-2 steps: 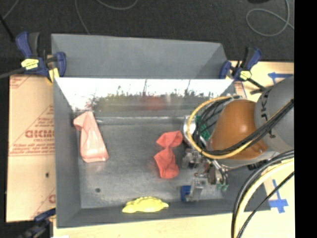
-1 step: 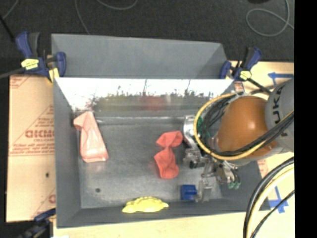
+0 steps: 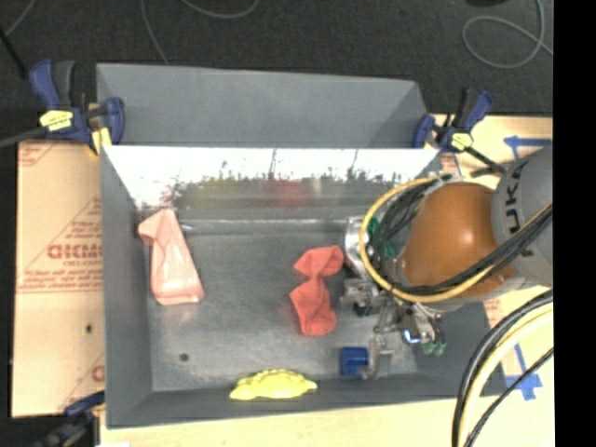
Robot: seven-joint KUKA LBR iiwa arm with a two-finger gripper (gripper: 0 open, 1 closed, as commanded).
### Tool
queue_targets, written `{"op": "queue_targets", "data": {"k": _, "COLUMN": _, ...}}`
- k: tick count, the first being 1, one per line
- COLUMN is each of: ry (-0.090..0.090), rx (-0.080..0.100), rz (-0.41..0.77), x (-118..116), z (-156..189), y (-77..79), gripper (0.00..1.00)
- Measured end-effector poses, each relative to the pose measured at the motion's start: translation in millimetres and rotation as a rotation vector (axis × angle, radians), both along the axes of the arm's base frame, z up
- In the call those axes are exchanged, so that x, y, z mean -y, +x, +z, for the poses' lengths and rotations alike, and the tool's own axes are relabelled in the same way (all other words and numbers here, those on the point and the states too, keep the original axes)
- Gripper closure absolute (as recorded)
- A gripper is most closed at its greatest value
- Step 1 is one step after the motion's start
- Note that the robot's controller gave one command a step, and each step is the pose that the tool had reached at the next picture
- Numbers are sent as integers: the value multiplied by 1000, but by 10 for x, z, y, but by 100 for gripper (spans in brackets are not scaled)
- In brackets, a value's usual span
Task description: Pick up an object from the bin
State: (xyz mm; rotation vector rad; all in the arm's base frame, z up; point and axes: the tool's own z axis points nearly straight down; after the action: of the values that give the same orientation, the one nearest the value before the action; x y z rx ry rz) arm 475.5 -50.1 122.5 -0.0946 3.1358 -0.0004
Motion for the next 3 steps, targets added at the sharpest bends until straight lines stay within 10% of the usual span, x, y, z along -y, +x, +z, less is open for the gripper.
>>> {"op": "queue_targets", "data": {"k": 1, "ry": -2, "rx": -3, "rz": -222, "x": -200, "z": -482, "y": -7, "gripper": 0}}
{"op": "queue_targets", "data": {"k": 2, "ry": -1, "rx": 4, "rz": 48, "x": -142, "z": -536, "y": -27, "gripper": 100}}
{"op": "queue_targets", "data": {"k": 3, "ry": -2, "rx": 5, "rz": 54, "x": -122, "z": -521, "y": -29, "gripper": 100}}
